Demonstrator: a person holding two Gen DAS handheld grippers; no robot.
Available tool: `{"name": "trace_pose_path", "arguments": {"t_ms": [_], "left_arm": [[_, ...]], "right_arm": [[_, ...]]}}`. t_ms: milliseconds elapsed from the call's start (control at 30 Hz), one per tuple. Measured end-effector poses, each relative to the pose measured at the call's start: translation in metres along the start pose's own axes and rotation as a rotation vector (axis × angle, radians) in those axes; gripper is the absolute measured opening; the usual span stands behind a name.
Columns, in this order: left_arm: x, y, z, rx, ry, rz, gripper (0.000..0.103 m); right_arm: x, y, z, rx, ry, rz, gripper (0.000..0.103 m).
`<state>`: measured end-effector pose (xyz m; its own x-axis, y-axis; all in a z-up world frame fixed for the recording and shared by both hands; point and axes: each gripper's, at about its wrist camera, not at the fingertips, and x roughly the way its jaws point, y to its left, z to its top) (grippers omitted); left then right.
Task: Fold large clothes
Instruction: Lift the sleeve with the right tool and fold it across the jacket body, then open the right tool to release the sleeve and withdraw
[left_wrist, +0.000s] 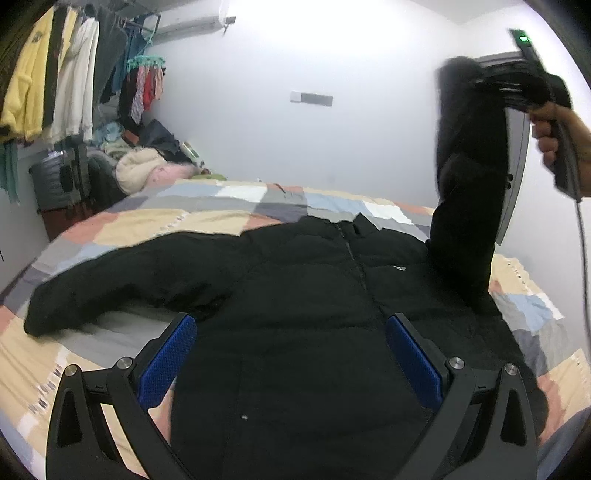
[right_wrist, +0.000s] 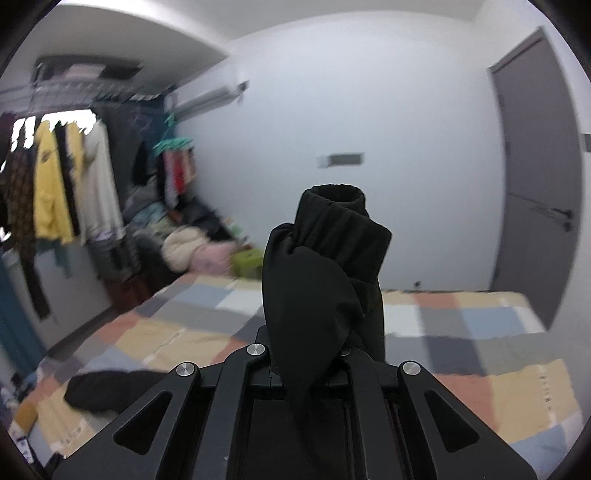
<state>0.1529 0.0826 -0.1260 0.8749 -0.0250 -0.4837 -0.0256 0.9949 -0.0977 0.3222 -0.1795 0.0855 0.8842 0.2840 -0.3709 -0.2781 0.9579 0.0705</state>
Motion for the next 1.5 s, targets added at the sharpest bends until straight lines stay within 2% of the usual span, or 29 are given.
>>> {"name": "trace_pose_path", "arguments": {"t_ms": [167, 433, 533, 633, 833, 900, 967, 1100, 1167, 1200, 1300, 1500], "left_arm": [[0.005, 0.022, -0.001, -0.052, 0.015, -0.001, 0.103], [0.03, 0.044, -0.007, -0.126, 0.05, -0.006, 0.103], [0.038, 0.05, -0.009, -0.16, 0.061, -0.048, 0.103], [0.051, 0.052, -0.01, -0.148, 0.085, -0.01, 0.103], [0.069, 0.052, -0.012, -0.16, 0.118, -0.019, 0.103], [0.07, 0.054, -0.014, -0.169, 0.121, -0.03, 0.103], [0.071, 0.055, -0.015, -0.177, 0.122, -0.041, 0.103], [0.07, 0.054, -0.014, -0.171, 0.117, -0.054, 0.103], [0.067, 0.052, -0.014, -0.167, 0.111, -0.064, 0.103], [0.065, 0.051, -0.014, -0.165, 0.105, -0.067, 0.103], [0.062, 0.048, -0.011, -0.16, 0.089, -0.072, 0.103], [0.063, 0.042, -0.006, -0.149, 0.078, -0.06, 0.103]], "right_arm": [[0.044, 0.061, -0.026, -0.074, 0.09, 0.098, 0.006], [0.115, 0.139, -0.092, -0.145, 0.253, 0.225, 0.008], [0.136, 0.154, -0.121, -0.172, 0.328, 0.261, 0.008], [0.157, 0.17, -0.149, -0.194, 0.389, 0.281, 0.009], [0.185, 0.181, -0.186, -0.226, 0.506, 0.304, 0.011], [0.185, 0.182, -0.187, -0.249, 0.515, 0.312, 0.013], [0.182, 0.181, -0.186, -0.256, 0.517, 0.322, 0.026], [0.174, 0.184, -0.181, -0.28, 0.519, 0.351, 0.035], [0.165, 0.183, -0.174, -0.264, 0.5, 0.367, 0.064], [0.16, 0.183, -0.171, -0.254, 0.486, 0.377, 0.069], [0.142, 0.178, -0.155, -0.251, 0.445, 0.393, 0.07], [0.115, 0.163, -0.127, -0.262, 0.365, 0.322, 0.07]]}}
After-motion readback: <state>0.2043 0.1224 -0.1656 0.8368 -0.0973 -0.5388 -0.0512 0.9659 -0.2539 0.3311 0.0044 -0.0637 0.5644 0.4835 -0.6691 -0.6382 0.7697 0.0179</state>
